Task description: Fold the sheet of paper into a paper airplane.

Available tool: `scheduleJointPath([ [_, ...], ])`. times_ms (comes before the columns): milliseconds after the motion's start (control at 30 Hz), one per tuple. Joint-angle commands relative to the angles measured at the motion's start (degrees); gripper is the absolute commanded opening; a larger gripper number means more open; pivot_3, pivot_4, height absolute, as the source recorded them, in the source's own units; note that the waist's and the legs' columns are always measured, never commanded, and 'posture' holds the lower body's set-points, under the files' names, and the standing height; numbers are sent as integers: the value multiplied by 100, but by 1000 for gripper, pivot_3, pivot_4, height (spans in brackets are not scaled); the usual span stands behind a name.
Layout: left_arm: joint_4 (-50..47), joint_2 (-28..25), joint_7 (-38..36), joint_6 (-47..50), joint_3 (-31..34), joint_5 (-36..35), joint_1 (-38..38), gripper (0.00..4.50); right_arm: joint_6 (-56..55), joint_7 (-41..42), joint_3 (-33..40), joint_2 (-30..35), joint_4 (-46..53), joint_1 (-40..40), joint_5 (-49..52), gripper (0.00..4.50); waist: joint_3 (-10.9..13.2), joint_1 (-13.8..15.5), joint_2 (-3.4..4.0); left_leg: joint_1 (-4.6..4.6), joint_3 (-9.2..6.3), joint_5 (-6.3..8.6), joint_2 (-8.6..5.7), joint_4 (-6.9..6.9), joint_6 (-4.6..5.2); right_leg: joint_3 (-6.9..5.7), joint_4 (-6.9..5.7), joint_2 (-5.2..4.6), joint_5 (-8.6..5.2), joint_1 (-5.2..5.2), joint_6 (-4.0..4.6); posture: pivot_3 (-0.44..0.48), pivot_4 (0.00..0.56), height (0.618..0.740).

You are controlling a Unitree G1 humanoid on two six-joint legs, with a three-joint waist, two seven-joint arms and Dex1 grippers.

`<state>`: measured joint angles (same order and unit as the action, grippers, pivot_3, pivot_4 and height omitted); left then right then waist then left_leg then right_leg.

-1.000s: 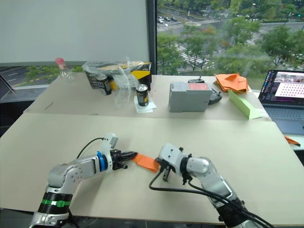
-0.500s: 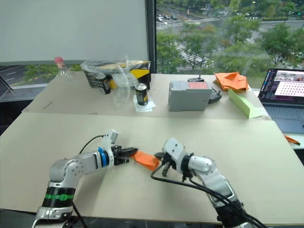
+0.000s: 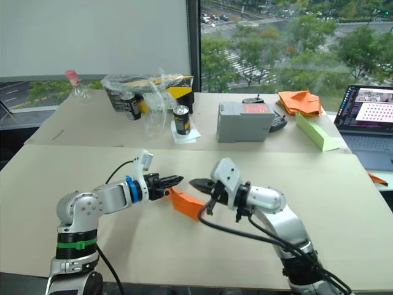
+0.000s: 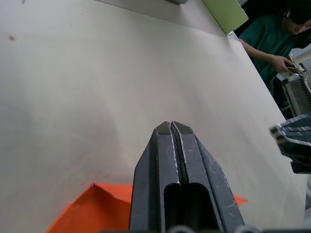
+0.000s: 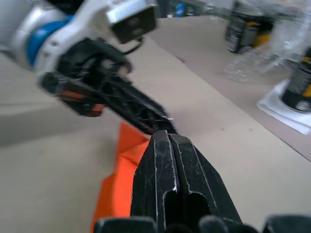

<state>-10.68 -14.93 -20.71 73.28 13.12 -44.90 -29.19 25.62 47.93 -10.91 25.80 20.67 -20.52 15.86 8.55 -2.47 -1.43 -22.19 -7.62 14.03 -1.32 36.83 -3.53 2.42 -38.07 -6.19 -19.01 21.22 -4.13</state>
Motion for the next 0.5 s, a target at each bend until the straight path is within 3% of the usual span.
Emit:
scheduleJointPath([
  [33,-458,-184,-3,266,280,-361,66,0,86,429,-162,279,366,68,238,16,0,-5,0,1,0,1,0,0,1,0,0,0,0,-1,0,0,150,740],
  [167,-693,-600,-152,443,567,-660,373,0,-25,649,-438,550,203,217,90,16,0,-17,0,5,1,5,1,-1,9,2,-2,0,0,0,0,0,150,740],
  [267,-821,-856,-240,455,660,-811,555,0,-32,625,-516,541,114,235,57,848,0,-5,0,6,0,19,0,0,33,2,-3,1,0,0,0,0,150,740],
  [500,-891,-1091,-240,402,713,-999,797,0,-114,549,-672,461,-212,213,-148,3286,0,20,-1,4,-1,18,-1,2,31,2,-2,-1,0,-2,0,0,150,740],
])
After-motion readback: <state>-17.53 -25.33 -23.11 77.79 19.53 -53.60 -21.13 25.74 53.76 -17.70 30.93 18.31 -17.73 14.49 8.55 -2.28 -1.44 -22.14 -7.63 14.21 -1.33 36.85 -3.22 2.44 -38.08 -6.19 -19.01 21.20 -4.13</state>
